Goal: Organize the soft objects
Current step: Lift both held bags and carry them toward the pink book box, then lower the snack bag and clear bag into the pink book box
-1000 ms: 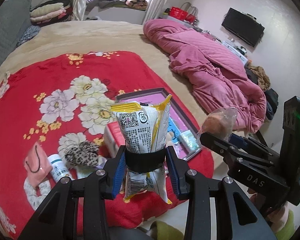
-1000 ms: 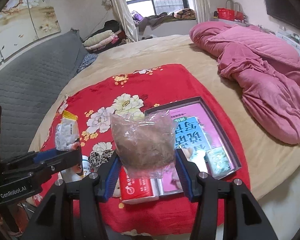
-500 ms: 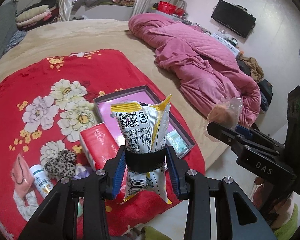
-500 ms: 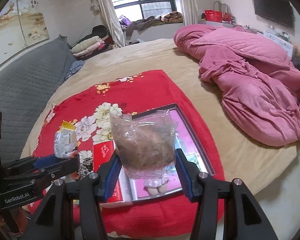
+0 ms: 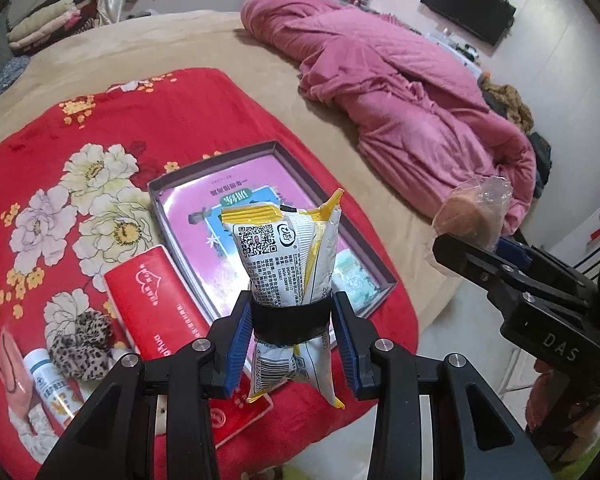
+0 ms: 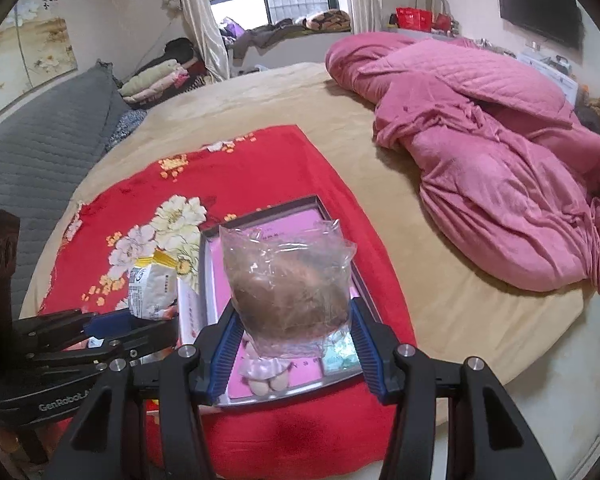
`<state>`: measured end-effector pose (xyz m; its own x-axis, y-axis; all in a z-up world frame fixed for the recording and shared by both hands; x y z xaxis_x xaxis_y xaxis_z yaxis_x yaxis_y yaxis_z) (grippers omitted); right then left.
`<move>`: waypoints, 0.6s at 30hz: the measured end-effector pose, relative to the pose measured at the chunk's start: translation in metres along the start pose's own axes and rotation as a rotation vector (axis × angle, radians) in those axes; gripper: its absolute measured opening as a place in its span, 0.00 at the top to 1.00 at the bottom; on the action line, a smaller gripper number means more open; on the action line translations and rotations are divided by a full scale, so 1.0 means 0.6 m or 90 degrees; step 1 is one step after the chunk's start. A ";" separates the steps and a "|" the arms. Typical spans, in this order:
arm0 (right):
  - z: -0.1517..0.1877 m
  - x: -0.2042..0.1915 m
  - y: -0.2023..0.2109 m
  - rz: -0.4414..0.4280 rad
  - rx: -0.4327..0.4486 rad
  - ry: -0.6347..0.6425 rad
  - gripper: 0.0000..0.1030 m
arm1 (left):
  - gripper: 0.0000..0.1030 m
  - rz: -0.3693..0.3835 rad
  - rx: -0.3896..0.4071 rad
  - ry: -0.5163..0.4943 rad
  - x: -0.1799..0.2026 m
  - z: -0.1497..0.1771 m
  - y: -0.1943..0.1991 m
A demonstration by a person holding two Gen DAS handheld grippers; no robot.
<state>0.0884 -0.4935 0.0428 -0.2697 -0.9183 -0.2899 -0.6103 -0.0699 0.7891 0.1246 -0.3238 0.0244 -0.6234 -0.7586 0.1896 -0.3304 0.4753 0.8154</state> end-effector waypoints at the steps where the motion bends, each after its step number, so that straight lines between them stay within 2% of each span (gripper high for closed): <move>1: 0.000 0.004 -0.009 0.001 -0.006 -0.002 0.48 | 0.61 0.002 -0.004 0.000 0.001 -0.001 -0.009; 11: 0.004 0.023 -0.062 0.011 -0.038 -0.001 0.48 | 0.61 0.004 -0.056 0.019 -0.015 0.003 -0.101; 18: 0.010 0.024 -0.093 0.018 -0.063 0.007 0.48 | 0.61 0.022 -0.081 0.023 -0.015 0.010 -0.144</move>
<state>0.1137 -0.5003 -0.0085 -0.2773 -0.9245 -0.2615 -0.5263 -0.0815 0.8464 0.1547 -0.3552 -0.0508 -0.6061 -0.7596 0.2359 -0.2160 0.4426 0.8703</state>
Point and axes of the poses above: each gripper's, at about its wrist camera, not at the fingertips, and y roughly against the way its jaws point, x to its right, z to its underside, the point moved 4 cm from there along -y, roughly the way its jaws point, and after that the axes turned 11 degrees about -y, right-handed, at the moved point
